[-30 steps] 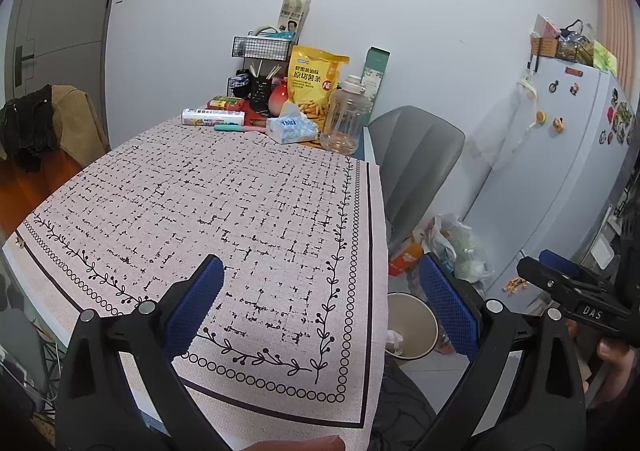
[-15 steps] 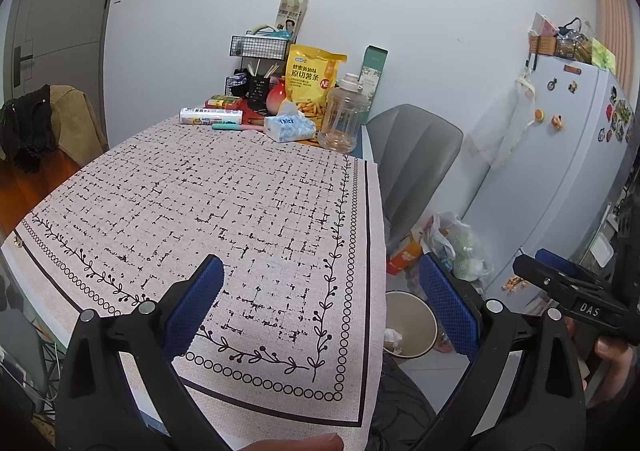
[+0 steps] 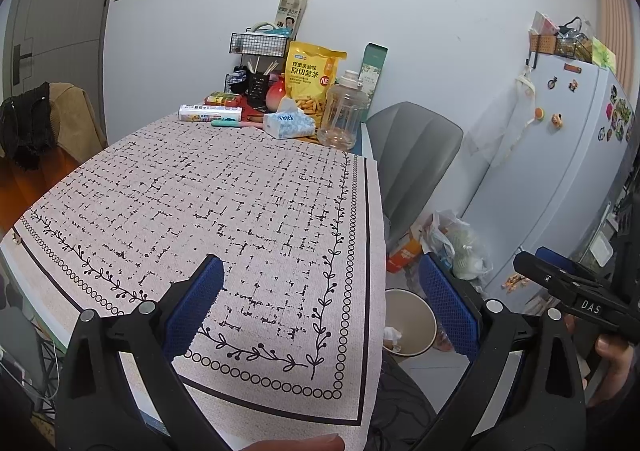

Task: Collect trash

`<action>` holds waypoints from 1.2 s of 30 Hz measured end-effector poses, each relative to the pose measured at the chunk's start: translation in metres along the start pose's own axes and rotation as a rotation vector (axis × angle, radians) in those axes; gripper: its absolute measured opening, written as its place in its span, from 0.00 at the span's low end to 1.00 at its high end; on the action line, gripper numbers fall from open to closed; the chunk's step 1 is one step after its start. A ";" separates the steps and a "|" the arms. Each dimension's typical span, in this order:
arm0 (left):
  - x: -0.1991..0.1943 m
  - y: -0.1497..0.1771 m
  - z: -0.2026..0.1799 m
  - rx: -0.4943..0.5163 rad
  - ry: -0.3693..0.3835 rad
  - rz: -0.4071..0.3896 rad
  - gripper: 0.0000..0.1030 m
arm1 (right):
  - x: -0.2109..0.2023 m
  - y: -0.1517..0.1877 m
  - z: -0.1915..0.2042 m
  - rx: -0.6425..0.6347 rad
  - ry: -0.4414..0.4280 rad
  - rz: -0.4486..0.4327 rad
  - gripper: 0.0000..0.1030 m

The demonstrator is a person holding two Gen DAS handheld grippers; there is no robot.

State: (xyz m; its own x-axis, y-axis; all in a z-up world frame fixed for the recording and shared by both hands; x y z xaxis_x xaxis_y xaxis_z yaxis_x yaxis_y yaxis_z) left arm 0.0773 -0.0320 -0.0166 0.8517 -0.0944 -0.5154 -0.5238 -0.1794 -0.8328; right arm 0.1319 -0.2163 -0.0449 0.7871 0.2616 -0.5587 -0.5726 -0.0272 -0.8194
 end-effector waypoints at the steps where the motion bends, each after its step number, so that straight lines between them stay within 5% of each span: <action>1: 0.000 0.000 0.000 -0.001 0.000 0.001 0.94 | 0.000 0.000 0.000 0.000 0.000 0.000 0.92; 36: 0.006 0.008 0.001 -0.005 -0.004 0.020 0.94 | 0.007 0.003 -0.004 0.003 0.000 0.016 0.92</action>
State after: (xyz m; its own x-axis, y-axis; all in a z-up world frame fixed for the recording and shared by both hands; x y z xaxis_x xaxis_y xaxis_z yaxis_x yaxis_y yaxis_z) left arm 0.0782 -0.0329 -0.0265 0.8413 -0.0941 -0.5323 -0.5402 -0.1826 -0.8215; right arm 0.1367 -0.2180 -0.0520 0.7780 0.2607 -0.5716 -0.5856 -0.0288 -0.8101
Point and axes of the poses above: each gripper's, at about its wrist camera, not at the fingertips, and x roughly the way its jaws point, z to its left, y to its underside, the point moved 8 cm from there along x, roughly the way its jaws point, and after that the axes turned 1 degree about x, right-handed, at the moved point
